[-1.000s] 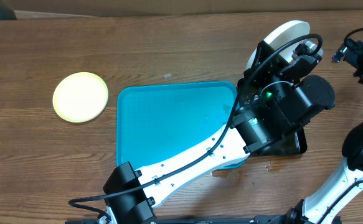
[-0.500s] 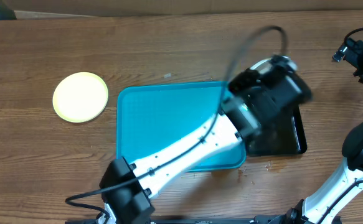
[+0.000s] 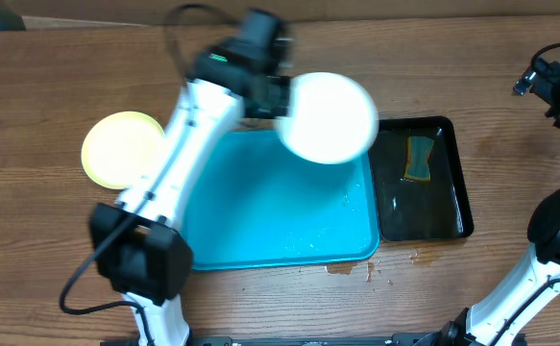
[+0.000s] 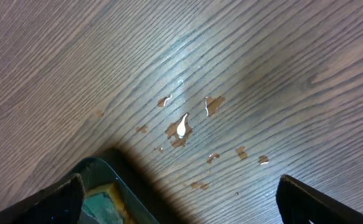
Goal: Clean dirty plates on tray and stack at the side
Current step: 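Carry the white plate left and set it on the yellow plate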
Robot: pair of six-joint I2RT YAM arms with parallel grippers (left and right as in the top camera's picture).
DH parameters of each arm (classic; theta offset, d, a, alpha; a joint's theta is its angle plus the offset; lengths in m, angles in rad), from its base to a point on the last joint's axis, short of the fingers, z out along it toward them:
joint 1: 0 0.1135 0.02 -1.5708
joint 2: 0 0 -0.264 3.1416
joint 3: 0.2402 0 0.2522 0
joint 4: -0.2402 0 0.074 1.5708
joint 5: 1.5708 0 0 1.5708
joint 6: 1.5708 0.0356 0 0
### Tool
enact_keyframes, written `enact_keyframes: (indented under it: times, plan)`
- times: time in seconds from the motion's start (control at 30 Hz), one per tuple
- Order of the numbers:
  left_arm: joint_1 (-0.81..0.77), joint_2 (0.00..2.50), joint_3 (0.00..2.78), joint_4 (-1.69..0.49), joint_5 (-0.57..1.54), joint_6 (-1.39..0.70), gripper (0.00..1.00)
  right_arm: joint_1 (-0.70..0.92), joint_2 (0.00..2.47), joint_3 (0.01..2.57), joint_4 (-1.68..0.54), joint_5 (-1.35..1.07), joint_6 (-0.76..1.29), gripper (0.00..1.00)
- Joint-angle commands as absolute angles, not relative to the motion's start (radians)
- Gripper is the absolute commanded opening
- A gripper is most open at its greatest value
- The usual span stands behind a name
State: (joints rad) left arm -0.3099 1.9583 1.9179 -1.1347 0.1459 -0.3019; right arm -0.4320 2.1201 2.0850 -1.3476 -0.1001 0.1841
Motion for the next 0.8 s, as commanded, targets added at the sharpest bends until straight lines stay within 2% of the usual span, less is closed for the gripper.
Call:
enact_keyframes:
  times: [0.0, 0.17, 0.2, 0.43, 0.77]
  plan:
    - [-0.191, 1.958, 1.933, -1.200, 0.165, -0.338, 0.04, -0.434, 2.095, 2.095, -1.344, -0.098, 0.191, 1.00]
    - [0.000, 1.958, 1.933, -1.268, 0.064, -0.354, 0.04, -0.434, 2.094, 2.095, -1.344, -0.098, 0.191, 1.00]
    - [0.077, 1.958, 1.933, -1.287, 0.040, -0.380, 0.04, -0.434, 2.095, 2.095, -1.344, -0.098, 0.191, 1.00]
    - [0.310, 1.958, 1.932, -1.343, -0.094, -0.524, 0.05, -0.434, 2.094, 2.095, -1.344, -0.098, 0.191, 1.00]
    - [0.425, 1.959, 1.888, -1.259, -0.207, -0.529, 0.04, -0.434, 2.095, 2.095, -1.344, -0.097, 0.191, 1.00]
